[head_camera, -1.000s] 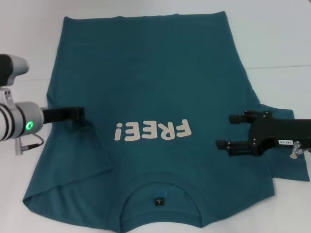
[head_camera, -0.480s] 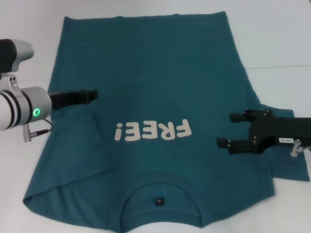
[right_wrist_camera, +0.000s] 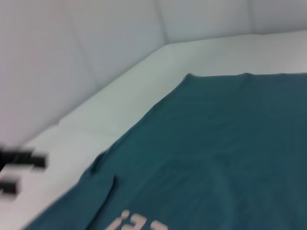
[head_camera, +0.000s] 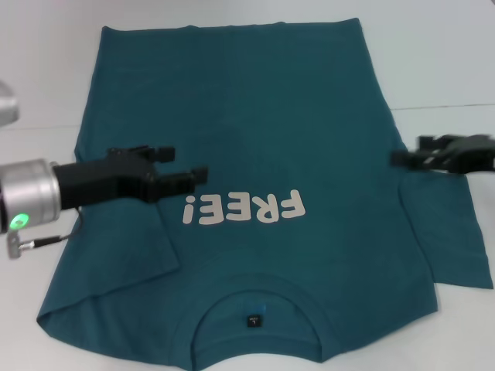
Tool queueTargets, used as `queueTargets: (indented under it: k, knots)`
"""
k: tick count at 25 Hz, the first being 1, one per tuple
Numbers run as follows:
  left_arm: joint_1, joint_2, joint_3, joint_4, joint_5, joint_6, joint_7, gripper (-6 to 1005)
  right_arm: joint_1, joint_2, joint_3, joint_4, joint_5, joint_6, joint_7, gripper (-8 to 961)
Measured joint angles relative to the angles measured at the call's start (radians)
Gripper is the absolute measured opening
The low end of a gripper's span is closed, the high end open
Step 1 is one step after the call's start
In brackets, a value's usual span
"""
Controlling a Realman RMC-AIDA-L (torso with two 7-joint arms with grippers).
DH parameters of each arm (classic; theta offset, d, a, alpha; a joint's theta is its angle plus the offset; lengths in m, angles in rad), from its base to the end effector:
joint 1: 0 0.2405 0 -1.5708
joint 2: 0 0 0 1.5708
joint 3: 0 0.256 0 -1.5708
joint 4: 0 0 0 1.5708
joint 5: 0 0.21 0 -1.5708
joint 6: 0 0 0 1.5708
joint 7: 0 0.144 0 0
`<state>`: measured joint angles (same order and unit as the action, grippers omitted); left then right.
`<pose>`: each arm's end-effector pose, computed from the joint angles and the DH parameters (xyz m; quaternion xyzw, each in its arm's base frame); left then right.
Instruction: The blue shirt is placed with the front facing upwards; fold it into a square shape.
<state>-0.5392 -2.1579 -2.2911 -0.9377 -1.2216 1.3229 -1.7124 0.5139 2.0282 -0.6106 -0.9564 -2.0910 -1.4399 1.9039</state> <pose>-0.2105 0.3753 0.0080 -0.9119 -0.2595 -0.2441 0.2039 0.2760 0.3685 0.0872 -0.8676 0.3732 0.2070 0.2552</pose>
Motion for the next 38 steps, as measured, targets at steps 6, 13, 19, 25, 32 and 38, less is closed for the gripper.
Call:
queueTargets:
  k: [6,13,19,25,32,38]
  knots:
    - [0.064,0.002,-0.002,0.004,-0.027,0.074,0.149,787,0.003,-0.067,0.105,-0.063,-0.011,-0.131,0.348,922]
    - [0.115,-0.003,-0.005,0.008,-0.028,0.102,0.252,919,0.008,-0.098,0.209,-0.192,-0.212,-0.201,0.653,922]
    - [0.116,0.0,-0.003,0.047,-0.023,0.093,0.268,919,0.014,-0.099,0.215,-0.198,-0.402,-0.216,0.701,919]
    - [0.107,0.001,0.006,0.078,-0.02,0.084,0.276,919,0.008,-0.099,0.211,-0.158,-0.465,-0.189,0.714,915]
    - [0.11,-0.001,0.007,0.097,-0.003,0.063,0.295,919,0.07,-0.089,0.179,-0.091,-0.615,-0.094,0.728,914]
    - [0.12,-0.005,0.006,0.124,-0.001,0.056,0.307,919,0.097,-0.091,0.142,0.006,-0.614,-0.022,0.727,913]
